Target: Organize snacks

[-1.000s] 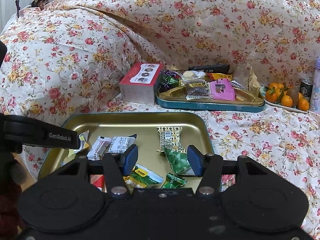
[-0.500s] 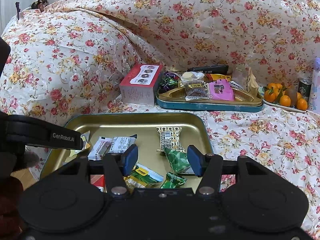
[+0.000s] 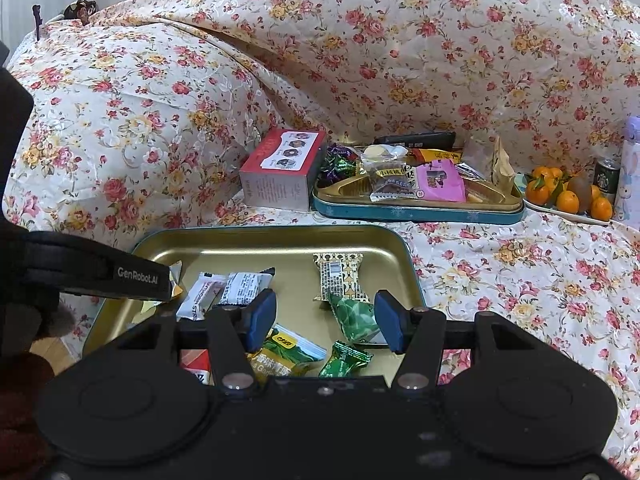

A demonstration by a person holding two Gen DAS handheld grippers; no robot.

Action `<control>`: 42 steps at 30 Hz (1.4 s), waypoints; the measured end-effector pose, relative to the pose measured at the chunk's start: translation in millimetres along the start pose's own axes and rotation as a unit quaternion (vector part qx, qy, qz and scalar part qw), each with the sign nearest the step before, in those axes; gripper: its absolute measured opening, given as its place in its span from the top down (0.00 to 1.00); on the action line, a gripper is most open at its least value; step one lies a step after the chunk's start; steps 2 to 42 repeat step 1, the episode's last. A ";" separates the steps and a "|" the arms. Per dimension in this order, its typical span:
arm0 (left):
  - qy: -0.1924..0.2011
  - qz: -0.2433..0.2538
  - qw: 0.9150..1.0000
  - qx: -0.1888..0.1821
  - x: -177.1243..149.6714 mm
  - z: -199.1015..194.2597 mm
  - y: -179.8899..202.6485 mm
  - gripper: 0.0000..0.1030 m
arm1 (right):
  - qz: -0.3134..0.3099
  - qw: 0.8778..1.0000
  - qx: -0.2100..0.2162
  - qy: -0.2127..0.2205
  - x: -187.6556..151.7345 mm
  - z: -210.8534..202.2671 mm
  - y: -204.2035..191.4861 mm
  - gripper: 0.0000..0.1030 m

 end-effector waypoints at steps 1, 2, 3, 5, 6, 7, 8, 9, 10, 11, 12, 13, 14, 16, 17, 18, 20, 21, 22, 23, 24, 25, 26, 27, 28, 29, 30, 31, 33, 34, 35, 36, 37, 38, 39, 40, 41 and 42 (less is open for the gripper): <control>0.000 0.000 1.000 0.001 -0.2 -0.2 0.2 0.50 | 0.000 1.000 0.000 0.000 0.1 0.3 0.1 0.44; 0.000 0.000 1.000 0.001 -0.2 -0.2 0.2 0.50 | 0.000 1.000 0.000 0.000 0.1 0.3 0.1 0.44; 0.000 0.000 1.000 0.001 -0.2 -0.2 0.2 0.50 | 0.000 1.000 0.000 0.000 0.1 0.3 0.1 0.44; 0.000 0.000 1.000 0.001 -0.2 -0.2 0.2 0.50 | 0.000 1.000 0.000 0.000 0.1 0.3 0.1 0.44; 0.000 0.000 1.000 0.001 -0.2 -0.2 0.2 0.50 | 0.000 1.000 0.000 0.000 0.1 0.3 0.1 0.44; 0.000 0.000 1.000 0.001 -0.2 -0.2 0.2 0.50 | 0.000 1.000 0.000 0.000 0.1 0.3 0.1 0.44; 0.000 0.000 1.000 0.001 -0.2 -0.2 0.2 0.50 | 0.000 1.000 0.000 0.000 0.1 0.3 0.1 0.44; 0.000 0.000 1.000 0.001 -0.2 -0.2 0.2 0.50 | 0.000 1.000 0.000 0.000 0.1 0.3 0.1 0.44; 0.000 0.000 1.000 0.001 -0.2 -0.2 0.2 0.50 | 0.000 1.000 0.000 0.000 0.1 0.3 0.1 0.44; 0.000 0.000 1.000 0.001 -0.2 -0.2 0.2 0.50 | 0.000 1.000 0.000 0.000 0.1 0.3 0.1 0.44; 0.000 0.000 1.000 0.001 -0.2 -0.2 0.2 0.50 | 0.000 1.000 0.000 0.000 0.1 0.3 0.1 0.44; 0.000 0.000 1.000 0.001 -0.2 -0.2 0.2 0.50 | 0.000 1.000 0.000 0.000 0.1 0.3 0.1 0.44; 0.000 0.000 1.000 0.001 -0.2 -0.2 0.2 0.50 | 0.000 1.000 0.000 0.000 0.1 0.3 0.1 0.44; 0.000 0.000 1.000 0.001 -0.2 -0.2 0.2 0.50 | 0.000 1.000 0.000 0.000 0.1 0.3 0.1 0.44; 0.000 0.000 1.000 0.001 -0.2 -0.2 0.2 0.50 | 0.000 1.000 0.000 0.000 0.1 0.3 0.1 0.44; 0.000 0.000 1.000 0.001 -0.2 -0.2 0.2 0.50 | 0.000 1.000 0.000 0.000 0.1 0.3 0.1 0.44; 0.000 0.000 1.000 0.001 -0.2 -0.2 0.2 0.50 | 0.000 1.000 0.000 0.000 0.1 0.3 0.1 0.44; 0.000 0.000 1.000 0.001 -0.2 -0.2 0.2 0.50 | 0.000 1.000 0.000 0.000 0.1 0.3 0.1 0.44; 0.000 0.000 1.000 0.001 -0.2 -0.2 0.2 0.50 | 0.000 1.000 0.000 0.000 0.1 0.3 0.1 0.44; 0.000 0.000 1.000 0.001 -0.2 -0.2 0.2 0.50 | 0.000 1.000 0.000 0.000 0.1 0.3 0.1 0.44; 0.000 0.000 1.000 0.001 -0.2 -0.2 0.2 0.50 | 0.000 1.000 0.000 0.000 0.1 0.3 0.1 0.44; 0.000 0.000 1.000 0.001 -0.2 -0.2 0.2 0.50 | 0.000 1.000 0.000 0.000 0.1 0.3 0.1 0.44; 0.000 0.000 1.000 0.001 -0.2 -0.2 0.2 0.50 | 0.000 1.000 0.000 0.000 0.1 0.3 0.1 0.44; 0.000 0.000 1.000 0.001 -0.2 -0.2 0.2 0.50 | 0.000 1.000 0.000 0.000 0.1 0.3 0.1 0.44; 0.000 0.000 1.000 0.001 -0.2 -0.2 0.2 0.50 | 0.000 1.000 0.000 0.000 0.1 0.3 0.1 0.44; 0.000 0.000 1.000 0.001 -0.2 -0.2 0.2 0.50 | 0.000 1.000 0.000 0.000 0.1 0.3 0.1 0.44; 0.000 0.000 1.000 0.001 -0.2 -0.2 0.2 0.50 | 0.000 1.000 0.000 0.000 0.1 0.3 0.1 0.44; 0.000 0.000 1.000 0.001 -0.2 -0.2 0.2 0.50 | 0.000 1.000 0.000 0.000 0.1 0.3 0.1 0.44; 0.000 0.000 1.000 0.001 -0.2 -0.2 0.2 0.50 | 0.000 1.000 0.000 0.000 0.1 0.3 0.1 0.44; 0.000 0.000 1.000 0.001 -0.2 -0.2 0.2 0.50 | 0.000 1.000 0.000 0.000 0.1 0.3 0.1 0.44; 0.000 0.000 1.000 0.001 -0.2 -0.2 0.2 0.50 | 0.000 1.000 0.000 0.000 0.1 0.3 0.1 0.44; 0.000 0.000 1.000 0.001 -0.2 -0.2 0.2 0.50 | 0.000 1.000 0.000 0.000 0.1 0.3 0.1 0.44; 0.000 0.000 1.000 0.001 -0.2 -0.2 0.2 0.50 | 0.000 1.000 0.000 0.000 0.1 0.3 0.1 0.44; 0.000 0.000 1.000 0.001 -0.2 -0.2 0.2 0.50 | 0.000 1.000 0.000 0.000 0.1 0.3 0.1 0.44; 0.000 0.000 1.000 0.001 -0.2 -0.2 0.2 0.50 | 0.000 1.000 0.000 0.000 0.1 0.3 0.1 0.44; 0.000 0.000 1.000 0.001 -0.2 -0.2 0.2 0.50 | 0.000 1.000 0.000 0.000 0.1 0.3 0.1 0.44; 0.000 0.000 1.000 0.001 -0.2 -0.2 0.2 0.50 | 0.000 1.000 0.000 0.000 0.1 0.3 0.1 0.44; 0.000 0.000 1.000 0.001 -0.2 -0.2 0.2 0.50 | 0.000 1.000 0.000 0.000 0.1 0.3 0.1 0.44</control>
Point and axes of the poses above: each gripper's, at about its wrist camera, not at the fingertips, and z roughly the way its jaws point, y to its right, x to its top, the point moved 7 cm from there along z, roughly the way its jaws point, and after that the axes turned 1 degree about y, right-handed, at the moved point
